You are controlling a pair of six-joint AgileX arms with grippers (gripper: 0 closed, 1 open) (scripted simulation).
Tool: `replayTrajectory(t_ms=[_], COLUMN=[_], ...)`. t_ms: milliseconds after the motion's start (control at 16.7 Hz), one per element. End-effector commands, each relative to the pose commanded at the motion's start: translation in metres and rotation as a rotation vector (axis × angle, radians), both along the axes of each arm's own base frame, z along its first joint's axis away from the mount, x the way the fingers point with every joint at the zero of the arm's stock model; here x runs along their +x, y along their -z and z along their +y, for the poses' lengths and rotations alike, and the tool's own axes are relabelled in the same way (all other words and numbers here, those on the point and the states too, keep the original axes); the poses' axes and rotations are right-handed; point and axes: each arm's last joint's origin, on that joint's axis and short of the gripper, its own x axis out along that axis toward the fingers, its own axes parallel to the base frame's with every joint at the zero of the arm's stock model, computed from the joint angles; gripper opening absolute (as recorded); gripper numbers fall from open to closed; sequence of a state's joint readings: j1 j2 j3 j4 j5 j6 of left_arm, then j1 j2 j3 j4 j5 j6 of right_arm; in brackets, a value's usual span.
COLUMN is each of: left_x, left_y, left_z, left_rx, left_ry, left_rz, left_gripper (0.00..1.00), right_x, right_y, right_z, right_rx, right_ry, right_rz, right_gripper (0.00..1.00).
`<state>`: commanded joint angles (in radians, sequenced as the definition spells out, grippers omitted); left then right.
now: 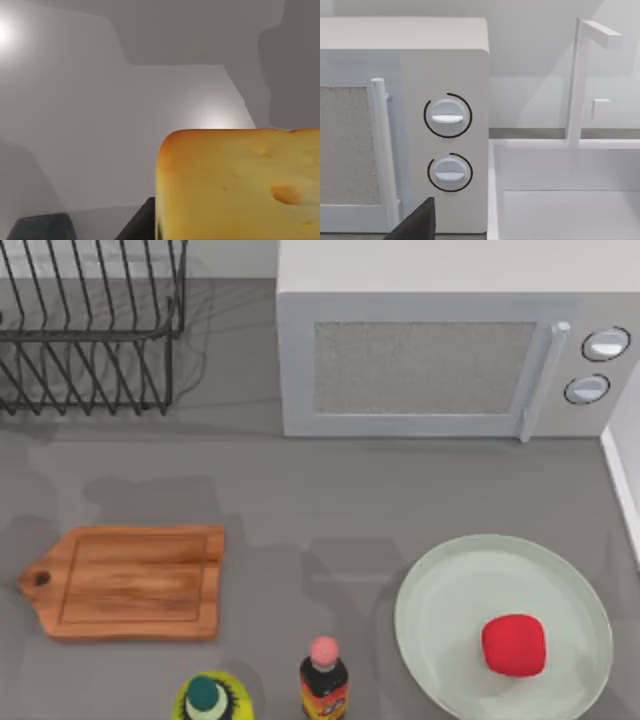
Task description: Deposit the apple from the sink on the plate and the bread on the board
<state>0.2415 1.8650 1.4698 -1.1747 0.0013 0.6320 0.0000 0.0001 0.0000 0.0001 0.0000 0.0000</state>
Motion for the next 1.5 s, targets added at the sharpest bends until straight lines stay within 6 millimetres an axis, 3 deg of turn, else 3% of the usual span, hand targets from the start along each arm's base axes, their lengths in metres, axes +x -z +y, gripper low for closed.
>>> replayTrajectory(t_ms=[420, 720, 1140, 1500], left_x=[0.001, 0.005, 0.004, -0.012], left_y=[0.002, 0.009, 0.022, 0.027], left_z=[-0.002, -0.022, -0.074, -0.123], left_rx=[-0.001, -0.002, 0.022, 0.036], left_ry=[-0.024, -0.227, -0.854, -1.469], left_rz=[0.006, 0.03, 0.059, 0.038], left_gripper=[0.0, 0.0, 0.0, 0.0], right_x=[0.0, 0.0, 0.0, 0.0], right_y=[0.0, 0.0, 0.0, 0.0], right_z=[0.0, 0.0, 0.0, 0.0], right_rx=[0.0, 0.0, 0.0, 0.0], right_ry=[0.0, 0.0, 0.0, 0.0], right_rz=[0.0, 0.0, 0.0, 0.0], right_gripper=[1.0, 1.0, 1.0, 1.0])
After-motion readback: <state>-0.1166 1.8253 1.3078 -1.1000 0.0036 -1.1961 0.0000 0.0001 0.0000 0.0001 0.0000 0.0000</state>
